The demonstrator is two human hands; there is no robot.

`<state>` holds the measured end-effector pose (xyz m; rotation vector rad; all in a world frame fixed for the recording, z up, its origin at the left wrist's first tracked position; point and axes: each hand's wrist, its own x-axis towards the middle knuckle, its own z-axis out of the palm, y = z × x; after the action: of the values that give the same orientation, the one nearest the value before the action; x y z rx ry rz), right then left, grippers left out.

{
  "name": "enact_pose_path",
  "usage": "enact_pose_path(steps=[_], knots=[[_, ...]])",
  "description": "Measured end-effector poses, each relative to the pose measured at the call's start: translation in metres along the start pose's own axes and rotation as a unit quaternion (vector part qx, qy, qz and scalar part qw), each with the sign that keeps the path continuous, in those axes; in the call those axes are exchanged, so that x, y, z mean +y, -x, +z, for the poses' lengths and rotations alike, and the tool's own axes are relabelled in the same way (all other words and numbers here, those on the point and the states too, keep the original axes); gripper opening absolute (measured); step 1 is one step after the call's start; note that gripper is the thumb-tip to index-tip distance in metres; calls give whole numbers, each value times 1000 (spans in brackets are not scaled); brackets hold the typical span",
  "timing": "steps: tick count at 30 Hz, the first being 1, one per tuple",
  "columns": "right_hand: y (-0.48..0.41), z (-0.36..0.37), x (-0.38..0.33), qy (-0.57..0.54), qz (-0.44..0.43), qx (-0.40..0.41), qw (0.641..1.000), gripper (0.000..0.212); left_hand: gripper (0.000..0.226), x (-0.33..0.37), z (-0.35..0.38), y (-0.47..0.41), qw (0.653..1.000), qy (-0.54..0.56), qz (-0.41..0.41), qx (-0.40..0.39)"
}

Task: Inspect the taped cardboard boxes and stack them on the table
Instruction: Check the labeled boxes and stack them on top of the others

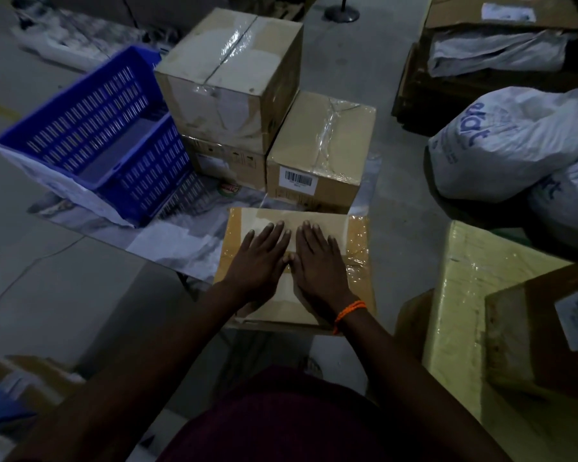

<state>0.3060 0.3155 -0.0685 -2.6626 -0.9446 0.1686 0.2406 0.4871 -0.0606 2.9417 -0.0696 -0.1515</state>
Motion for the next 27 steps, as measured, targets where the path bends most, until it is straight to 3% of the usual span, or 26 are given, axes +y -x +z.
enact_pose_path(steps=[5,14,20,27], knots=[[-2,2,2,11,-1,-6,1000,68,61,4,7,0,999,-22,-11,29],[-1,0,3,-4,0,-21,1000,69,63,4,11,1,999,-27,-20,15],[45,-14,11,-59,-10,-33,998,65,72,16,3,44,1000,12,-27,11],[127,-9,31,42,-36,-56,997,70,68,3,21,117,999,-9,36,38]])
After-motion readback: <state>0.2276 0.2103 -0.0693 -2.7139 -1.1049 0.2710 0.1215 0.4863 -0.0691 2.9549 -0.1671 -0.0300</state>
